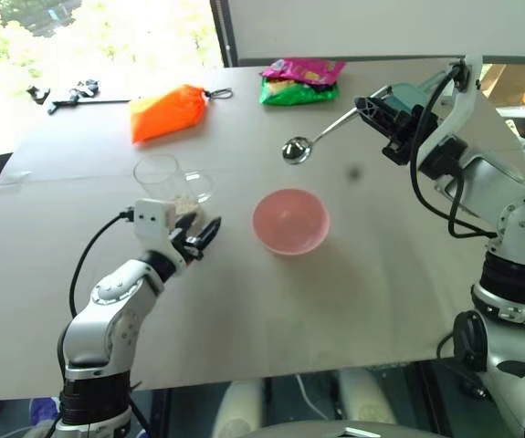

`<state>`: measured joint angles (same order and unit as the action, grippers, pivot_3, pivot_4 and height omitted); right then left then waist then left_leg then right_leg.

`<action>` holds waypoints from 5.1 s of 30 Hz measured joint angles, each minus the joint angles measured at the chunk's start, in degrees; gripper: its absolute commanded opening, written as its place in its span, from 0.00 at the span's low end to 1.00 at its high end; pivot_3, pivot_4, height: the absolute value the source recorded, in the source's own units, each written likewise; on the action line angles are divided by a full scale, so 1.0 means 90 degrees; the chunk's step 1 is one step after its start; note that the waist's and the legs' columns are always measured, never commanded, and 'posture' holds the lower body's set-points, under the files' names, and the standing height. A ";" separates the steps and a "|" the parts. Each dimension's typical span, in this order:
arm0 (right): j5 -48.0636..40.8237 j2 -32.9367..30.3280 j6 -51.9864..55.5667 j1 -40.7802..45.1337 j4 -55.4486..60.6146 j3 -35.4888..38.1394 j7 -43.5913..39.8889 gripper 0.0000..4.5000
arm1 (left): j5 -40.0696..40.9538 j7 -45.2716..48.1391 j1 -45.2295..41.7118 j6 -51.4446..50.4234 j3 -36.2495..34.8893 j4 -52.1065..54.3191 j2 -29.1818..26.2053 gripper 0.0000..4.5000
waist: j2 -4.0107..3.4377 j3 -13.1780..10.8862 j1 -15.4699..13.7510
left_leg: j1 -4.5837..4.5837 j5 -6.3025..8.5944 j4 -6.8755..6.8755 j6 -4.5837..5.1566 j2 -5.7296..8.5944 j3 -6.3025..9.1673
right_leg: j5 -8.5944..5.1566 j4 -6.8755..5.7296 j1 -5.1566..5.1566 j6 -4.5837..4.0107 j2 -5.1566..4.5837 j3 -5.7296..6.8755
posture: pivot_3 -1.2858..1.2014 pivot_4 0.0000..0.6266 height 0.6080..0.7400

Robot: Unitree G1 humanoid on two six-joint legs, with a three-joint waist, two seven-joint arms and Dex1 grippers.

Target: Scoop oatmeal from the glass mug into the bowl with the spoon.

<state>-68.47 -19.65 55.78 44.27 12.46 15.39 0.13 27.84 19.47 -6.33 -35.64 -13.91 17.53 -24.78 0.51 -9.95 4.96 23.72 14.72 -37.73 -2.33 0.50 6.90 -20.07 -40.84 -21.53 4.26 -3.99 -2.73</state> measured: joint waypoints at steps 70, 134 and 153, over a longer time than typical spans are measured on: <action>0.0141 -0.0004 -0.0002 -0.0103 0.0009 -0.0104 -0.0088 0.00 | -0.1702 -0.1368 -0.1596 0.1326 0.0369 -0.1064 0.1170 0.01 | 0.0000 0.0001 -0.0112 | 0.0008 -0.0001 -0.0011 -0.0002 0.0007 0.0005 | 0.0000 -0.0001 0.0002 0.0000 -0.0004 0.0006 | 0.52 0.24 1.00; 0.0102 -0.0163 0.0010 -0.0290 0.0085 -0.0143 -0.0113 0.00 | 0.0609 0.2751 0.1491 0.1439 -0.0547 0.1425 -0.1518 0.99 | -0.0007 -0.0003 0.0040 | -0.0003 0.0014 0.0007 0.0026 -0.0002 0.0004 | 0.0000 0.0001 0.0000 0.0000 0.0000 0.0002 | 0.52 0.24 1.00; 0.0453 -0.0158 0.0005 -0.0134 -0.0223 -0.0282 -0.0537 0.00 | 0.1306 0.0619 0.1994 0.0496 -0.0360 0.2287 0.0052 0.99 | -0.0005 -0.0002 -0.0018 | -0.0002 0.0014 0.0005 0.0025 -0.0002 0.0000 | 0.0000 0.0001 0.0001 0.0000 -0.0001 0.0000 | 0.52 0.24 1.00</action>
<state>-64.39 -21.07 55.82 43.07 10.45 12.85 -4.70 39.60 25.04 11.62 -31.18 -17.15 38.11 -24.31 0.46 -9.97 4.79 23.71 14.85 -37.69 -2.10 0.48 6.90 -20.07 -40.82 -21.52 4.26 -4.00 -2.73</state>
